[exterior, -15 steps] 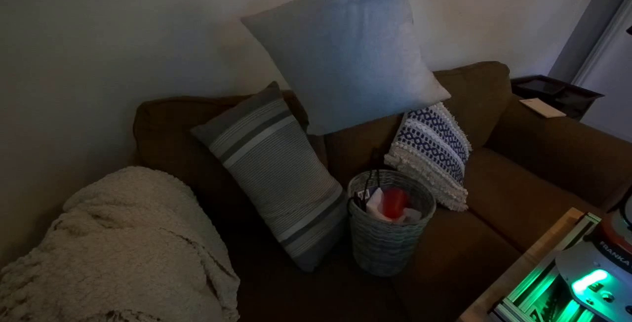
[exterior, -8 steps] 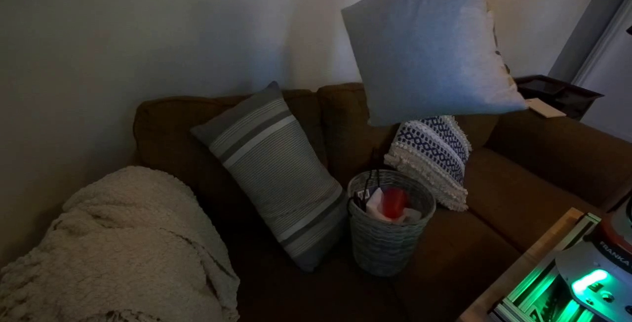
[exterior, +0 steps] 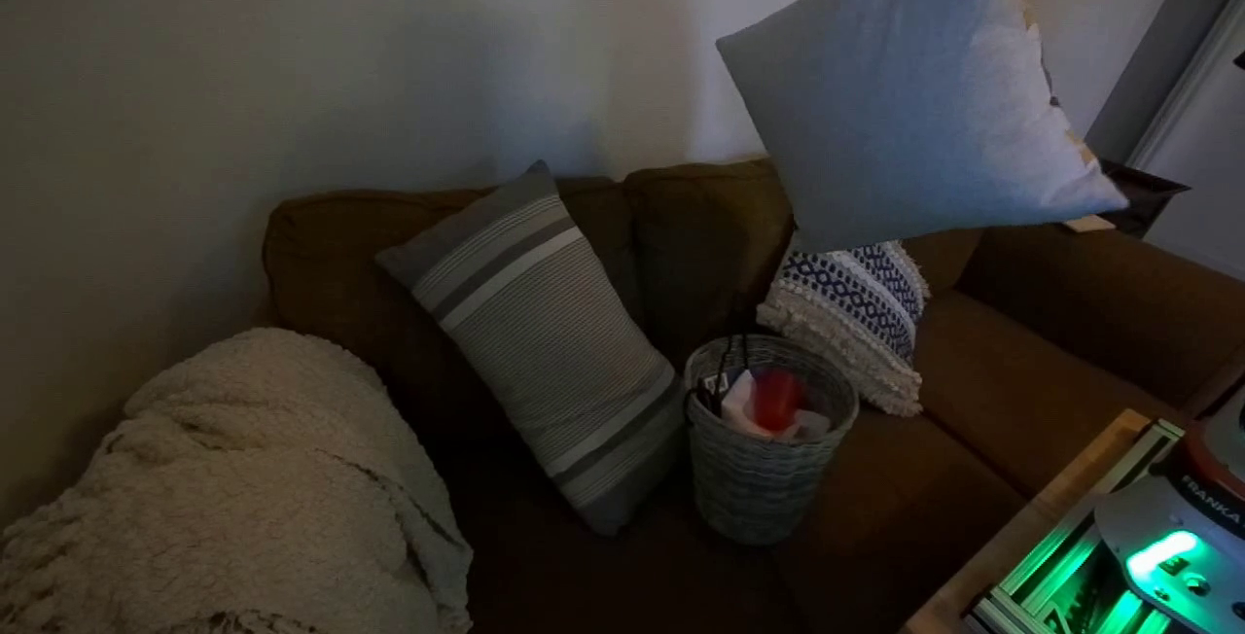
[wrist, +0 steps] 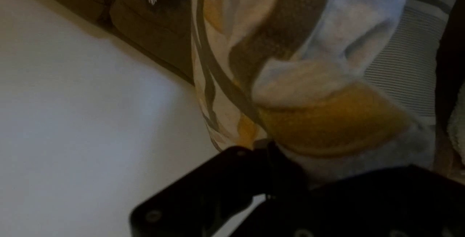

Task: Move the white and brown pillow next to the white and blue pillow

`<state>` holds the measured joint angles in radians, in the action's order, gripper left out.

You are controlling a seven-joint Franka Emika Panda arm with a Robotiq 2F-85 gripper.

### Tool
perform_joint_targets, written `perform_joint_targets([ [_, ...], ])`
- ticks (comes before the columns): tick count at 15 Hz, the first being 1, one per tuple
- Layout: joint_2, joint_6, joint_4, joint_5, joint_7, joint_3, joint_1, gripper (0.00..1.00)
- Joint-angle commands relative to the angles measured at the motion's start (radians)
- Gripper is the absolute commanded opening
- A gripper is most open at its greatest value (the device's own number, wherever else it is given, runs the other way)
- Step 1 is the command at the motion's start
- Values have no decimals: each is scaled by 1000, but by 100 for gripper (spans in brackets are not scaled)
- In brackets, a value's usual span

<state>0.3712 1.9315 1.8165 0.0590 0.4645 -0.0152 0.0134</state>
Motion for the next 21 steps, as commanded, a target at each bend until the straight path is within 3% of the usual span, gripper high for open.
perform_joint_targets([
  [1, 5, 12, 46, 146, -93, 25, 34, 2],
  [4, 36, 0, 117, 256, -147, 62, 73, 2],
  [11, 119, -99, 147, 464, -230, 157, 206, 2],
  [14, 158, -114, 238, 582, -320, 173, 273, 2],
  [21, 204, -276, 549, 543, -653, 207, 335, 2],
])
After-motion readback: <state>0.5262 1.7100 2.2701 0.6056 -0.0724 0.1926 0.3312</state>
